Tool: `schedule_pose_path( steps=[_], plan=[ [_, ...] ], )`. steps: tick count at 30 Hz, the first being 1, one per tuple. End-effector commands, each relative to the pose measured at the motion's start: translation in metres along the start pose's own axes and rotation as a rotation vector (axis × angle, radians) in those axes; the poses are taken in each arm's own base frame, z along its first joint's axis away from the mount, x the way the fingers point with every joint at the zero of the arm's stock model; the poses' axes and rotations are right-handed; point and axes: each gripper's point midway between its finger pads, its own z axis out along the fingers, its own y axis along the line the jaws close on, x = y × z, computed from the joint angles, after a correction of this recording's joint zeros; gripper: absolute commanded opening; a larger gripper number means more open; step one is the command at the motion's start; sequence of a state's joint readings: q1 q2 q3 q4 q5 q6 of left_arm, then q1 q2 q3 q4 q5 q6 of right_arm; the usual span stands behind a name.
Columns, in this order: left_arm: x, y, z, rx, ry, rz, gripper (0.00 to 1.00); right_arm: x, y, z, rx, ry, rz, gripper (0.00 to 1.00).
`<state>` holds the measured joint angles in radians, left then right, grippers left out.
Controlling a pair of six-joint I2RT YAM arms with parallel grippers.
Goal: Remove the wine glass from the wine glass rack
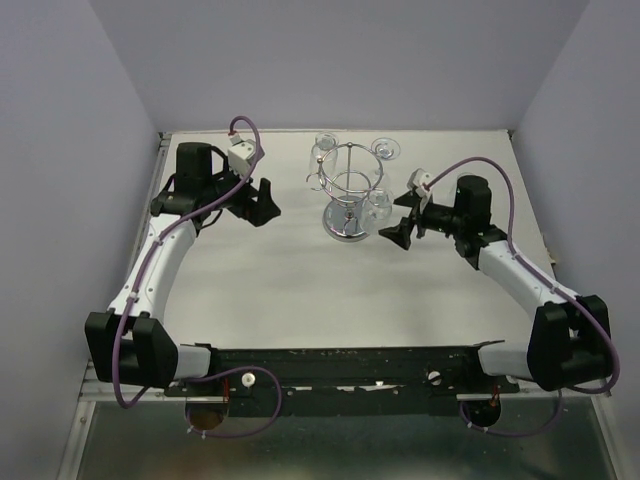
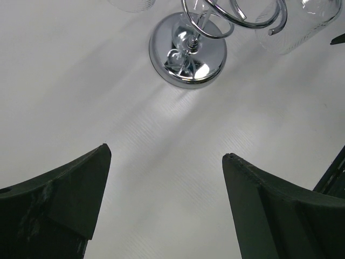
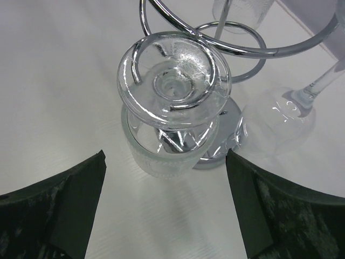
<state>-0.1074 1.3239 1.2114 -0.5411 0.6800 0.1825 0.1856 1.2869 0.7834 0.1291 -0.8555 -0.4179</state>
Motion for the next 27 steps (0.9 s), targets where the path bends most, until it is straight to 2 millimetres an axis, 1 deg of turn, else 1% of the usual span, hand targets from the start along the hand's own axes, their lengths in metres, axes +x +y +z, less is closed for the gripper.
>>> schedule_pose_path(
  steps=[1,10,15,23,27],
  plan=[
    [-0.010,-0.002,-0.009,-0.033,-0.027,0.034,0.99,-0.014,0.002,0.014,-0.043,-0.052,-0.016,0.99],
    [-0.010,-0.002,-0.009,-0.040,-0.045,0.030,0.99,-0.023,-0.003,0.035,-0.025,-0.083,0.010,1.00],
    [-0.011,-0.003,-0.008,-0.040,-0.054,0.023,0.99,-0.022,-0.009,0.042,-0.002,-0.084,0.054,1.00],
    [-0.011,-0.006,-0.009,-0.039,-0.060,0.028,0.99,-0.018,-0.009,0.039,0.025,-0.081,0.069,0.90],
    [-0.011,-0.005,-0.007,-0.038,-0.060,0.026,0.99,-0.017,-0.010,0.037,0.037,-0.071,0.056,0.83]
  ],
)
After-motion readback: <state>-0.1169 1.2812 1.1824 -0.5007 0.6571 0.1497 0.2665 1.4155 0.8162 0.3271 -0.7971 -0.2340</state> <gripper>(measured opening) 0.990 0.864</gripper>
